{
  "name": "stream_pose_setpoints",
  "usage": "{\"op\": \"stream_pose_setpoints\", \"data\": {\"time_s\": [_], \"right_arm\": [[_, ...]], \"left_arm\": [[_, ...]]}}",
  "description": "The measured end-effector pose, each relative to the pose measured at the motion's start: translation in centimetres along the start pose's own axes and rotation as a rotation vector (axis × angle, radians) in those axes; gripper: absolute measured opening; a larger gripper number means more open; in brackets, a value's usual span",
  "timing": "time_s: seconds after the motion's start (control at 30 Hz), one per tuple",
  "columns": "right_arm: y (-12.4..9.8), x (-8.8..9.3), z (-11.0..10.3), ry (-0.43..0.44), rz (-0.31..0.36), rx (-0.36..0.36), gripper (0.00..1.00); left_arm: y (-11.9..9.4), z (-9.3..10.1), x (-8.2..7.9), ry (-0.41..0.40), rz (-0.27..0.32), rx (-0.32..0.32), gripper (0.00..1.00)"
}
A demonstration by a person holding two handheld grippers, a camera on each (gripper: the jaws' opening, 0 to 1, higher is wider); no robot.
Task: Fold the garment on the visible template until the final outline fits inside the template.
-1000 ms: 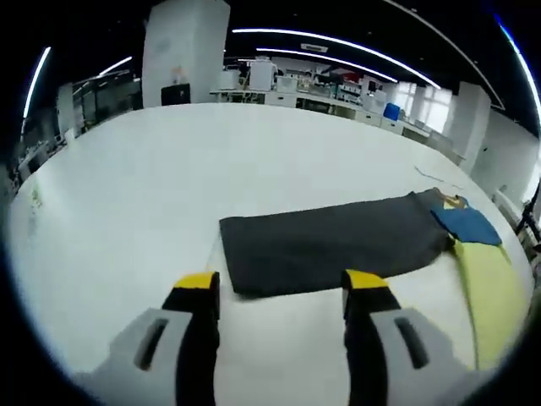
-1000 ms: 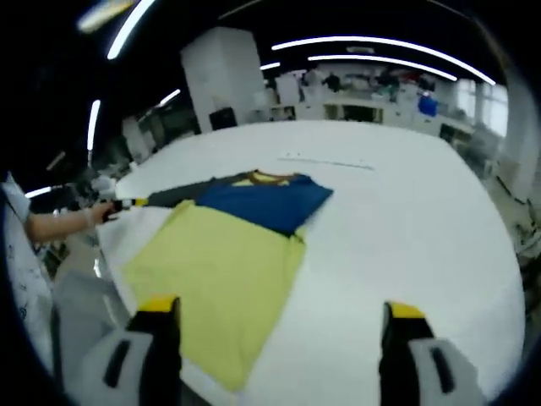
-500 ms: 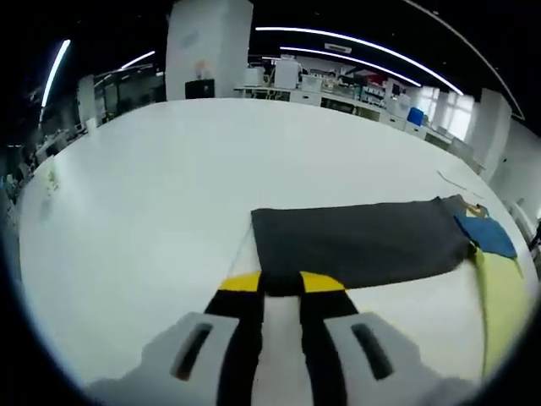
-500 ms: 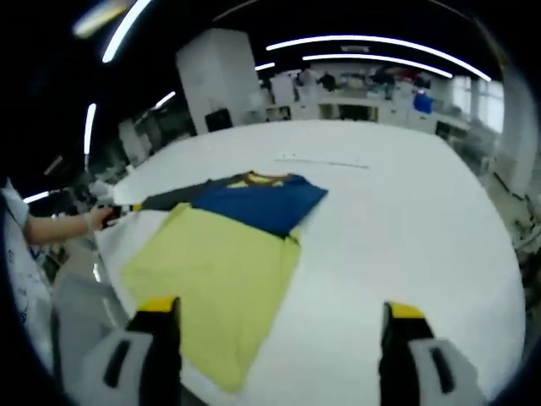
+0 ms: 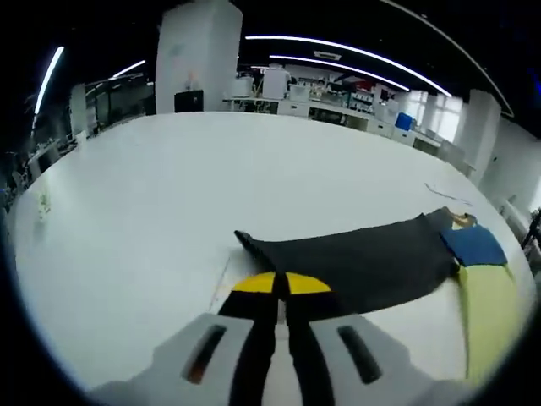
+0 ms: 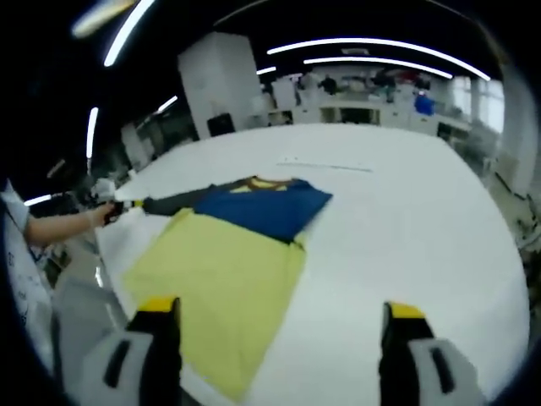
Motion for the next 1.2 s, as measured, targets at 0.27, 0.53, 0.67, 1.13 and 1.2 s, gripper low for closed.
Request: {"op": "stream_pose_setpoints", "data": {"time_s": [0.27,0.53,0.67,1.13,1.2], "right_arm": [[0.0,-0.2,-0.1,0.001,0.017,-0.011,0.99],[-0.1,-0.8,-0.2,0.013,0.058,-0.023,0.99],[-0.3,-1.1,0.2,0.036,0.091,-0.02,0.99],[-0.9,-0.7,1.3,0.078,0.142,-0.005,0.96],[-0.8,-0.3,1.3,0.077,0.132,-0.01,0.97]], "left_arm": [[1.2,8.3,-4.5,0.033,0.069,0.188,0.0],[2.1,16.7,-6.8,0.044,0.086,0.333,0.0],[2.4,21.0,-7.6,0.009,0.077,0.397,0.0],[5.4,29.5,-8.9,0.058,0.053,0.541,0.0],[5.5,31.2,-8.9,0.067,0.051,0.56,0.0]]}}
Point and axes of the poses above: the point that each gripper's makers call its tool centre point, and the gripper's own axes: y roughly forward along the fingers, z roughly to its right, x roughly out of its underside, the point moved 1 cm from there along -y, roughly backward along the fingers, and after that the axes turned 11 degrees about z, right-handed, at the moved point
